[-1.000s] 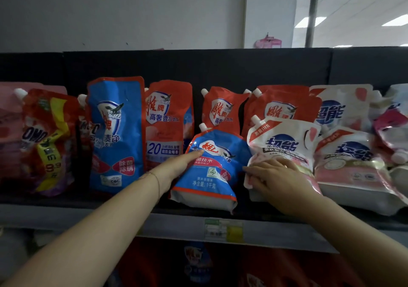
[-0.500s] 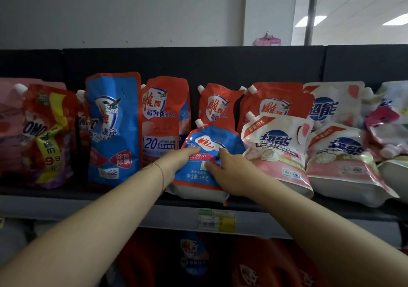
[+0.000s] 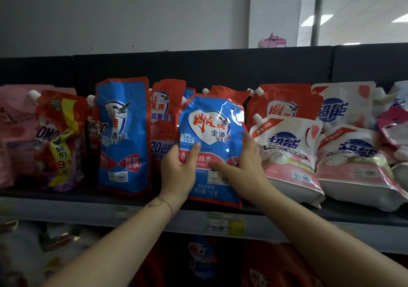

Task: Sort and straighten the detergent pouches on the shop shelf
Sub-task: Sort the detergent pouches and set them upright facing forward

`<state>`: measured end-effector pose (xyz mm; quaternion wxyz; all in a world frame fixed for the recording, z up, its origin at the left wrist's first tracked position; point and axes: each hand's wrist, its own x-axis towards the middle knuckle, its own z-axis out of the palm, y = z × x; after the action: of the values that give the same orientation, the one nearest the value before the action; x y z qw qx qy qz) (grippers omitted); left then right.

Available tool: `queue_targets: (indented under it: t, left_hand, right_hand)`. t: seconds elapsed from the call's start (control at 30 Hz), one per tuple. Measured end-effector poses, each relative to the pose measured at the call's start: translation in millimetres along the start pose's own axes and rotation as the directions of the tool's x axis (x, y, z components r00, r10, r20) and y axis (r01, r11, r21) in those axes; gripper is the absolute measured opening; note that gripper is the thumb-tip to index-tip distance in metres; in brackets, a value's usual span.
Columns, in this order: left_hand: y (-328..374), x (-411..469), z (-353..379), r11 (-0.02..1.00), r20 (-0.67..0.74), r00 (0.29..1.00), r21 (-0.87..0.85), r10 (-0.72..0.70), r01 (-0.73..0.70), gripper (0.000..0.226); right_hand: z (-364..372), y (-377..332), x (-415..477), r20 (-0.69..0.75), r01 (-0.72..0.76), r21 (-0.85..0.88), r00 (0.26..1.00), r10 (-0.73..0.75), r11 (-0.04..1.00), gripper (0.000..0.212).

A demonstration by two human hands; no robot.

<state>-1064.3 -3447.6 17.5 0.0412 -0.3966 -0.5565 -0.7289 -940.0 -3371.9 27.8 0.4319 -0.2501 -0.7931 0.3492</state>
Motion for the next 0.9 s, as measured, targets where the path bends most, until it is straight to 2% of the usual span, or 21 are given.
queue_targets:
  t: [0.03, 0.1, 0.17, 0.27, 0.33, 0.43, 0.53, 0.63, 0.7, 0.8, 0.9]
  left_hand:
    - [2, -1, 2, 0.999, -0.003, 0.999, 0.003, 0.033, -0.033, 0.013]
    - [5, -2, 6, 0.991, 0.007, 0.992, 0.025, 0.13, -0.13, 0.009]
    - [8, -1, 8, 0.971, 0.029, 0.972, 0.043, 0.233, -0.234, 0.006]
    - [10, 5, 10, 0.949, 0.054, 0.949, 0.048, 0.31, -0.313, 0.012]
    - [9, 11, 11, 0.949, 0.047, 0.948, 0.021, 0.314, -0.315, 0.019]
    - [-4, 18, 10, 0.97, 0.046, 0.971, 0.049, 0.235, -0.237, 0.03]
    - [-13, 20, 7, 0.992, -0.039, 0.992, -0.03, 0.121, -0.122, 0.034]
    - [-3, 23, 7, 0.975, -0.099, 0.97, -0.001, 0.221, -0.222, 0.04]
    - [0, 24, 9, 0.967, -0.12, 0.96, 0.043, 0.255, -0.251, 0.045]
    - [-4, 25, 8, 0.945, -0.141, 0.941, 0.159, 0.307, -0.284, 0.048]
    - [-9, 27, 10, 0.914, -0.169, 0.918, 0.261, 0.359, -0.31, 0.047]
  right_hand:
    - [-4, 1, 6, 0.014, -0.067, 0.151, 0.998, 0.066, 0.986, 0.097]
    - [-10, 0, 14, 0.097, -0.186, 0.442, 0.982, 0.159, 0.878, 0.088]
    - [-15, 0, 21, 0.104, -0.186, 0.558, 0.983, 0.154, 0.809, 0.086]
    - [-18, -2, 26, 0.028, -0.085, 0.569, 0.996, 0.084, 0.818, 0.088]
    - [-16, -2, 30, 0.012, -0.057, 0.546, 0.998, 0.06, 0.836, 0.09]
    - [-9, -3, 37, 0.121, -0.162, 0.499, 0.986, 0.117, 0.852, 0.091]
    - [2, 2, 44, 0.22, -0.25, 0.476, 0.962, 0.161, 0.843, 0.1]
    - [14, 0, 46, 0.196, -0.205, 0.45, 0.972, 0.128, 0.869, 0.105]
    - [23, 2, 49, 0.187, -0.194, 0.487, 0.976, 0.115, 0.852, 0.104]
    - [33, 6, 57, 0.18, -0.203, 0.527, 0.976, 0.125, 0.826, 0.098]
    - [36, 8, 66, 0.189, -0.217, 0.486, 0.972, 0.14, 0.846, 0.088]
